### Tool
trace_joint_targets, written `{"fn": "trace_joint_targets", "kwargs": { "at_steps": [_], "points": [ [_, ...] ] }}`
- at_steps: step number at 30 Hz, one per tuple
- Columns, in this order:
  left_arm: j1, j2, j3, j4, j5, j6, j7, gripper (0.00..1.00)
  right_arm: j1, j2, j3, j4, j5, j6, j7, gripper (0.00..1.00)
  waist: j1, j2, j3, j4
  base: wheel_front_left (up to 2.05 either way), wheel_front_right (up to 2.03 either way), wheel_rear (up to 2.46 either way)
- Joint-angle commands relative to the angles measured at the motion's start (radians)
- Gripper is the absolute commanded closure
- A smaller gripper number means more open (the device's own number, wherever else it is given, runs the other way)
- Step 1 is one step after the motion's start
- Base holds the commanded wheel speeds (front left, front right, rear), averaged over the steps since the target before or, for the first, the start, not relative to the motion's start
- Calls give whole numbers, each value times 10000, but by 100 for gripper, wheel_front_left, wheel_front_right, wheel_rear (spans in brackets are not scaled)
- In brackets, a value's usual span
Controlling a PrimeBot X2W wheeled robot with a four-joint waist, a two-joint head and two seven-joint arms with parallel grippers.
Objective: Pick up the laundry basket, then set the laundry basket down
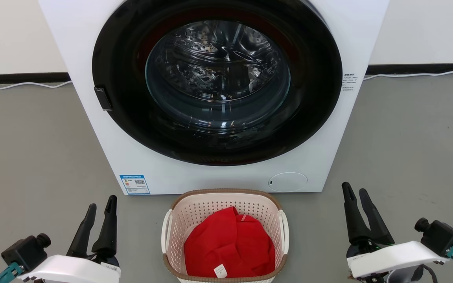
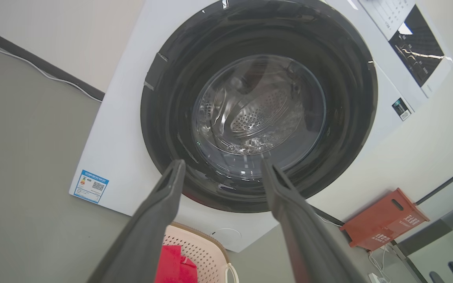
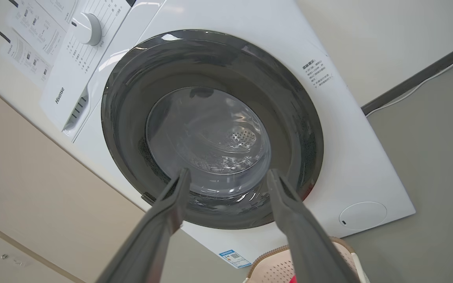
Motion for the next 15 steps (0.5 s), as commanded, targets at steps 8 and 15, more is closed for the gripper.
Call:
{"fn": "trace_joint_targets", "kwargs": {
  "at_steps": [8,15],
  "points": [
    [-208,159,259,-462,1366,-53,-356,0,-118,-85,332,-639,-1440,1,-421,0,-1,0,-17,-24,0,0,0],
    [-206,229,216,-576,1996,-57,-532,0,-78,-90,446,-787,-2125,2,-595,0,-1,0,-29,-22,0,0,0]
  ]
}}
